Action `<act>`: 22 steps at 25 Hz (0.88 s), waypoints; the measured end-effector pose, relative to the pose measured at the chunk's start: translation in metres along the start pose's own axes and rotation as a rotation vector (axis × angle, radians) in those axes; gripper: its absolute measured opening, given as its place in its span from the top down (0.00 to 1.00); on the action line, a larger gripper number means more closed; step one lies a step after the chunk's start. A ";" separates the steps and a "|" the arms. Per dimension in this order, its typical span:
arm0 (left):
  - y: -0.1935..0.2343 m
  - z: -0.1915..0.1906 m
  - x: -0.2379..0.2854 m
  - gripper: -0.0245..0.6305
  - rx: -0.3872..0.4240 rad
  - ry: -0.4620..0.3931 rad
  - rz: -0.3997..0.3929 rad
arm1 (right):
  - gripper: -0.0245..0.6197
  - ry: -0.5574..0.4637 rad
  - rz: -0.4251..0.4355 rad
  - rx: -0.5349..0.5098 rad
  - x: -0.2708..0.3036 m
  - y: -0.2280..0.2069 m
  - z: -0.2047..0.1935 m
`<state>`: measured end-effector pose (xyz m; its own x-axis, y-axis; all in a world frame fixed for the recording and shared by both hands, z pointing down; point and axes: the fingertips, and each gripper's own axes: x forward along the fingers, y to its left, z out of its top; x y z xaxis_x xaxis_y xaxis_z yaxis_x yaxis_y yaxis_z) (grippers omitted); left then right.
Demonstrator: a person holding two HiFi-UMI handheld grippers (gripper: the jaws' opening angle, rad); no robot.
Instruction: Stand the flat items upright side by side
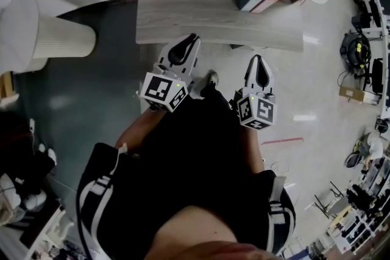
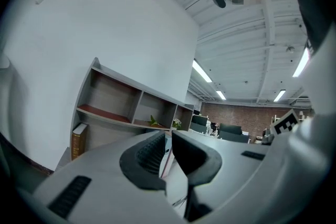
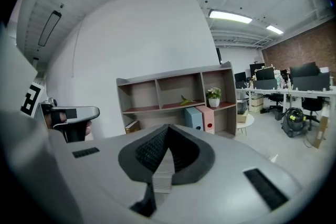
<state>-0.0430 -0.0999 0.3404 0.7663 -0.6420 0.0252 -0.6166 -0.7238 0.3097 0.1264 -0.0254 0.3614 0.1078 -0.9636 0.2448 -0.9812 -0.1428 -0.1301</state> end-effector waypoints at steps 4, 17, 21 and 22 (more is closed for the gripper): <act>-0.010 0.002 0.008 0.88 0.017 -0.003 -0.003 | 0.92 0.002 0.003 0.002 0.001 -0.011 0.001; -0.021 -0.001 0.027 0.88 0.029 0.007 -0.001 | 0.92 0.000 0.008 -0.001 0.011 -0.030 0.004; -0.024 -0.001 0.030 0.88 0.033 0.010 -0.001 | 0.92 0.007 0.009 0.005 0.011 -0.034 0.003; -0.025 -0.002 0.031 0.88 0.033 0.011 -0.001 | 0.92 0.008 0.010 0.005 0.011 -0.035 0.003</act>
<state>-0.0035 -0.1016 0.3353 0.7687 -0.6386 0.0359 -0.6215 -0.7325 0.2780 0.1619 -0.0312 0.3660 0.0967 -0.9632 0.2509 -0.9813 -0.1344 -0.1378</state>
